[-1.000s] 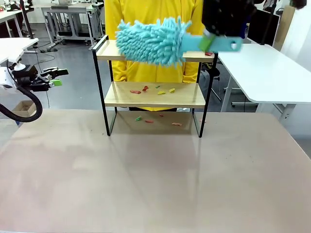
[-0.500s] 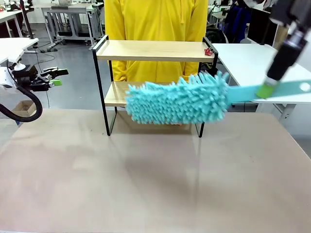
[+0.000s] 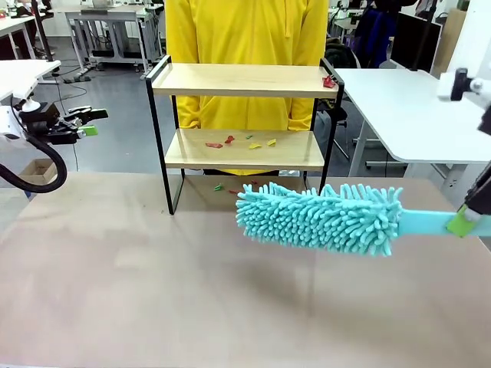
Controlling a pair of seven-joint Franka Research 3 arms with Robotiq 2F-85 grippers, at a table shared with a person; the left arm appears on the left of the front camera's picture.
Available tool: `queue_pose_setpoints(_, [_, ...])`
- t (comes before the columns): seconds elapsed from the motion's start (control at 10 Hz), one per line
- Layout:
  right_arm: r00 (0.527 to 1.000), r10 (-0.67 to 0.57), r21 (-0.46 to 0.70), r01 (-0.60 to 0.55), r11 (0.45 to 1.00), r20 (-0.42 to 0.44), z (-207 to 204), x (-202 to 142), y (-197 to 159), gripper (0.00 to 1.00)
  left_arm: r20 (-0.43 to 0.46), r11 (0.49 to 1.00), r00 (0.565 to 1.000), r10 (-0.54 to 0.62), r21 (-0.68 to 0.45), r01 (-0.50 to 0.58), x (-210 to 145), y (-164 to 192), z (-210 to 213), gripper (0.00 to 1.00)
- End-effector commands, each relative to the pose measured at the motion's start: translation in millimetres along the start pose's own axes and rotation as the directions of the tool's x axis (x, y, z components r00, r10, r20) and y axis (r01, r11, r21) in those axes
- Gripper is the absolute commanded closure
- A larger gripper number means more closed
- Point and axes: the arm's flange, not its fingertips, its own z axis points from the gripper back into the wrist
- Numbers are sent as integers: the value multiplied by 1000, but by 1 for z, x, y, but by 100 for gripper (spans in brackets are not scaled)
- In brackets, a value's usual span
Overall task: Clean the shelf.
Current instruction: Clean the specific section of the Shelf indicated by the human with the Duster.
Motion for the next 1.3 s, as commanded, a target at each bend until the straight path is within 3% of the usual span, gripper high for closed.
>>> queue_pose_setpoints(0.0, [1000,-19,-55,20,998,16,-4,0,-6,87,4,1000,1000,-3,-8,3,2,-1,0,0])
queue_pose_setpoints(0.1, [1000,0,0,0,1000,0,0,0,0,87,4,1000,1000,-3,-8,3,2,-1,0,0])
queue_pose_setpoints(1.2, [1000,0,0,0,1000,0,0,0,0,87,4,1000,1000,-3,-8,3,2,-1,0,0])
